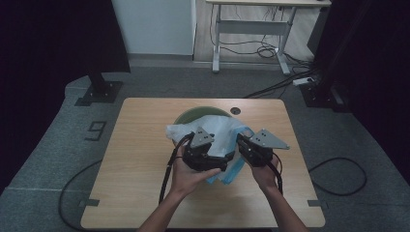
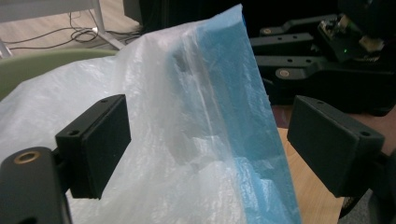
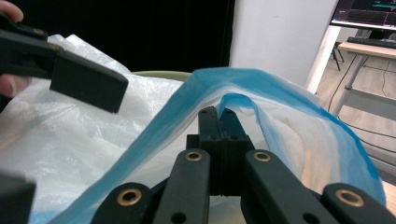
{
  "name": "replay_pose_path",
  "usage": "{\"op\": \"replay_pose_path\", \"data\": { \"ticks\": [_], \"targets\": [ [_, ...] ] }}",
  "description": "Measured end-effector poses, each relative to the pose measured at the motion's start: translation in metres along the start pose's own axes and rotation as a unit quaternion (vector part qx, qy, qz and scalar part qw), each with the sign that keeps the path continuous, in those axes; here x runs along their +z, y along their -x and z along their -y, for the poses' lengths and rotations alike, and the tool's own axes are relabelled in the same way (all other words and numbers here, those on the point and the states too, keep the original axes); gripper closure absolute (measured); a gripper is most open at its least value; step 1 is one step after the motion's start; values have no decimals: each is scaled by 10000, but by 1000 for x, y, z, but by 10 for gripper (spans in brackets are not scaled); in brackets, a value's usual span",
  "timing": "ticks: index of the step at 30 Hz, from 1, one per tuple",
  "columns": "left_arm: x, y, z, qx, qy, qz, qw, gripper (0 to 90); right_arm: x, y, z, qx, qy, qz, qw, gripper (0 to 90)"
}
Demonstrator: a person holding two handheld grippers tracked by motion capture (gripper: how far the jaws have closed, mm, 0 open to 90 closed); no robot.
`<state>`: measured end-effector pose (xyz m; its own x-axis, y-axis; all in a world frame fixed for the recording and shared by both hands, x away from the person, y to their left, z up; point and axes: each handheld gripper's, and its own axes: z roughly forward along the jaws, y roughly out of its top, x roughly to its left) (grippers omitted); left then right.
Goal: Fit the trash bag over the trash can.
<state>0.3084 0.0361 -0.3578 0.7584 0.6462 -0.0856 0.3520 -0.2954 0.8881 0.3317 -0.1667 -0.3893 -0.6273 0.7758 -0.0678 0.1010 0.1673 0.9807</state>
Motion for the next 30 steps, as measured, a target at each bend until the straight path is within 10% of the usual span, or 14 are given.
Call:
{"op": "replay_pose_path", "data": {
  "ticks": [9,22,30],
  "targets": [
    [10,2,2,1,-153,-205,9997,198,-1,-2,-6,-4,46,2,10000,888],
    [2,-23,3,-197,176,268,9993,842,-4,-1,-5,-2,45,1,10000,888],
    [-6,-53,2,-541,535,70,9971,899,-8,8,4,-29,-16,59,10000,889]
  ]
}}
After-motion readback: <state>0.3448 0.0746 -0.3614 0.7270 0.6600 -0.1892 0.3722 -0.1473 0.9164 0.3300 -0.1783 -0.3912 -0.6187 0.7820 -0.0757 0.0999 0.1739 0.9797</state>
